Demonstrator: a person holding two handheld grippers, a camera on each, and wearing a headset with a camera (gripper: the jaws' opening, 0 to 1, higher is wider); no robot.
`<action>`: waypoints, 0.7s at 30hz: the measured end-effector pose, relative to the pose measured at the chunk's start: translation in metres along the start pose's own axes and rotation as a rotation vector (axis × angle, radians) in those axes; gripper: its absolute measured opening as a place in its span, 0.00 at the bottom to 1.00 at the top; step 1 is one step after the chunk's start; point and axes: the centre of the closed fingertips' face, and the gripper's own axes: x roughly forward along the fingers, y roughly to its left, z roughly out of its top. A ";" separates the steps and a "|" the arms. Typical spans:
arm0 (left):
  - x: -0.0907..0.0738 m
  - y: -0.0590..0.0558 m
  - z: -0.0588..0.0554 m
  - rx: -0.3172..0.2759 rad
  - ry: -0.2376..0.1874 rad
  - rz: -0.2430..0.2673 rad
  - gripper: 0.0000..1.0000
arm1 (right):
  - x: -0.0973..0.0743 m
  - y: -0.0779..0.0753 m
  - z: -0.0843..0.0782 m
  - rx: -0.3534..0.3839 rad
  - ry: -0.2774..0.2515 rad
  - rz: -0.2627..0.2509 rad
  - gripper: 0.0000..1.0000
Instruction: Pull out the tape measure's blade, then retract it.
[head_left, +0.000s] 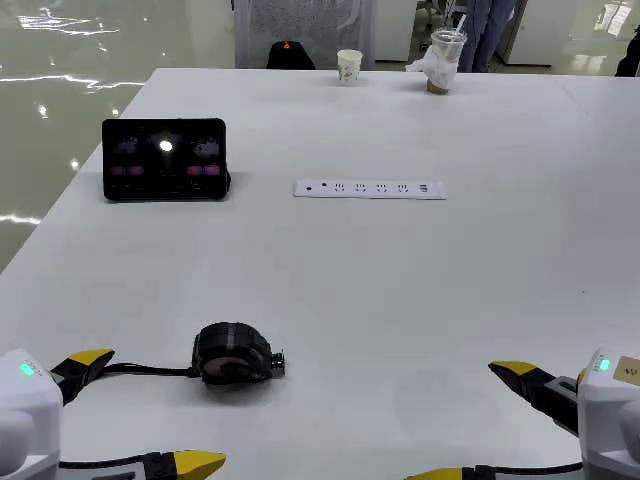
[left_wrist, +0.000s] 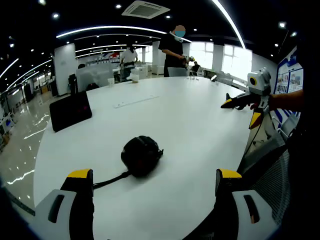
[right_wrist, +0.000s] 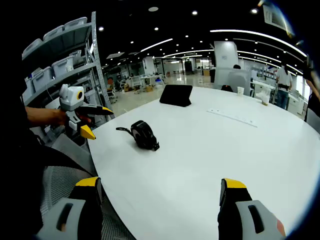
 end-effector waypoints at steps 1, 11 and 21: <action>0.000 0.000 0.000 0.000 0.002 -0.001 0.99 | 0.000 -0.001 0.000 0.000 -0.003 -0.002 0.99; 0.000 -0.002 -0.001 -0.006 0.004 -0.012 0.99 | -0.002 -0.001 0.002 -0.008 -0.003 -0.007 0.99; 0.000 -0.002 -0.002 -0.005 0.007 -0.012 0.99 | -0.003 0.000 -0.001 -0.008 0.006 0.001 0.99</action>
